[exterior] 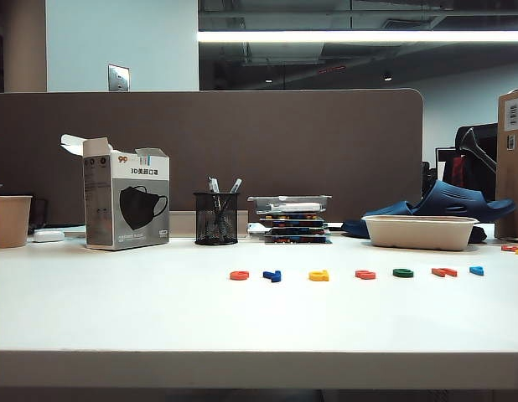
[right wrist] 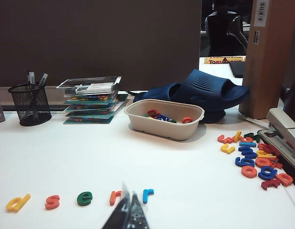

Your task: Select the appropriate letters from the row of letter magnets placed on the table to arrange into the word "yes".

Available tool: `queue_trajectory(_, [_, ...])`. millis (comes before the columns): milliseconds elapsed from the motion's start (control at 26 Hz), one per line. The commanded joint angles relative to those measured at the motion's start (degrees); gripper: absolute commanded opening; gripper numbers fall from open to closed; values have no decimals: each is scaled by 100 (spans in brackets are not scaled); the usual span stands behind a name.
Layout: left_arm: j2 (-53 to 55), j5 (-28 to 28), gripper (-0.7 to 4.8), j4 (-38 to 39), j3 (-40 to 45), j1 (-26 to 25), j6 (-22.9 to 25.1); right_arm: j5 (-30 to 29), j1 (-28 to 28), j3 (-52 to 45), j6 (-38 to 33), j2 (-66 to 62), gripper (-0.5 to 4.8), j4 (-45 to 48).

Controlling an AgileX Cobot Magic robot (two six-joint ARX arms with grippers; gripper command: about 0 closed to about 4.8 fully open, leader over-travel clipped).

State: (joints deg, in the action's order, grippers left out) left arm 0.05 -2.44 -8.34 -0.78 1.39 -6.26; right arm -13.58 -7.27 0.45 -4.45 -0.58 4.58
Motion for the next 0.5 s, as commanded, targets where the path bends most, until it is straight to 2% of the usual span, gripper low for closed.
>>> queue_trajectory(38, [2,-39,-5,22,-208,-4,-15,107,-2,-42,13,61,-8,85])
queue_trajectory(192, [2,-83,-5,483,-588,-4,-13,173,-2,-42,13,61,-8,90])
queue_trajectory(500, [33,-551,-5,1810,-1781,-4,-17,170,0,-42,13,61,-8,175])
